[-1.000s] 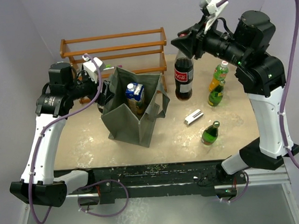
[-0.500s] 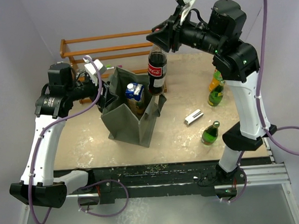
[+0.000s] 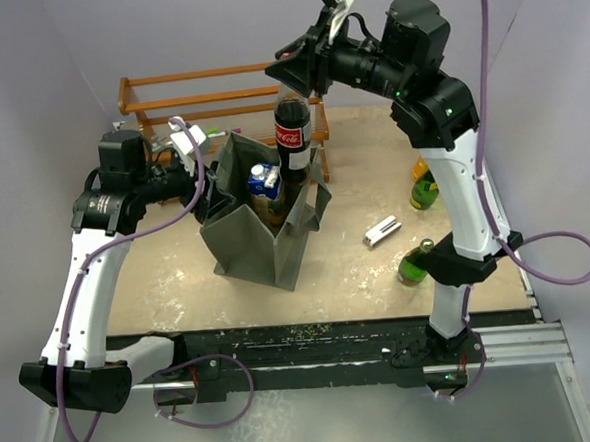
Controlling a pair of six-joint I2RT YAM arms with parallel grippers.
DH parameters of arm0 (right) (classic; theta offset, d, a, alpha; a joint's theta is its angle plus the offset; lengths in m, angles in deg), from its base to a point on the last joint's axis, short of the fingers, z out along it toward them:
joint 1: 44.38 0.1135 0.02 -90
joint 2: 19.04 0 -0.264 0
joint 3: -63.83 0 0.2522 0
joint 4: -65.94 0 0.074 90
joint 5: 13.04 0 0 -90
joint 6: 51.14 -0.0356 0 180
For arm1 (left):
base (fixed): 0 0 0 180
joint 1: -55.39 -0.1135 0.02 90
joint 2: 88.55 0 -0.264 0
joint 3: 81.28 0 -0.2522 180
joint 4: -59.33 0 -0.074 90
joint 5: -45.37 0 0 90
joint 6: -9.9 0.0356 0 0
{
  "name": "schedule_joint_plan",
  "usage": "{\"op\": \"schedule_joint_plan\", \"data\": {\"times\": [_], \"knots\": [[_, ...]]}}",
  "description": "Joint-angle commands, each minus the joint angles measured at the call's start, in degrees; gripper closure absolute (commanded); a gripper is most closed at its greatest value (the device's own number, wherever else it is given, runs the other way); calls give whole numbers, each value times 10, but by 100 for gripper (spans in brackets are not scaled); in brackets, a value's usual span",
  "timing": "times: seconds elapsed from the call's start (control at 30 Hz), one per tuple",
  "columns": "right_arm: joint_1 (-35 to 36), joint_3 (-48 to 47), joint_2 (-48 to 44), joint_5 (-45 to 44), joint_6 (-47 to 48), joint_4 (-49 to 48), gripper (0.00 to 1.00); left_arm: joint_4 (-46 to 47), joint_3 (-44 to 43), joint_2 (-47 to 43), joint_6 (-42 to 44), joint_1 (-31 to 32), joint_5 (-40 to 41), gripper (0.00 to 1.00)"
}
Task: Place the beverage into the canvas bag
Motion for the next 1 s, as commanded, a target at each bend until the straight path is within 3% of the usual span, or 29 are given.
{"op": "schedule_joint_plan", "data": {"times": [0.0,0.33,0.97], "knots": [[7,-44,-9,-2,-9,-172,100,14,10,-12,15,0,-2,17],[24,-23,5,-8,-3,-168,100,27,31,-10,9,1,12,18],[24,99,-73,35,1,-140,100,56,42,0,-20,1,37,29]]}}
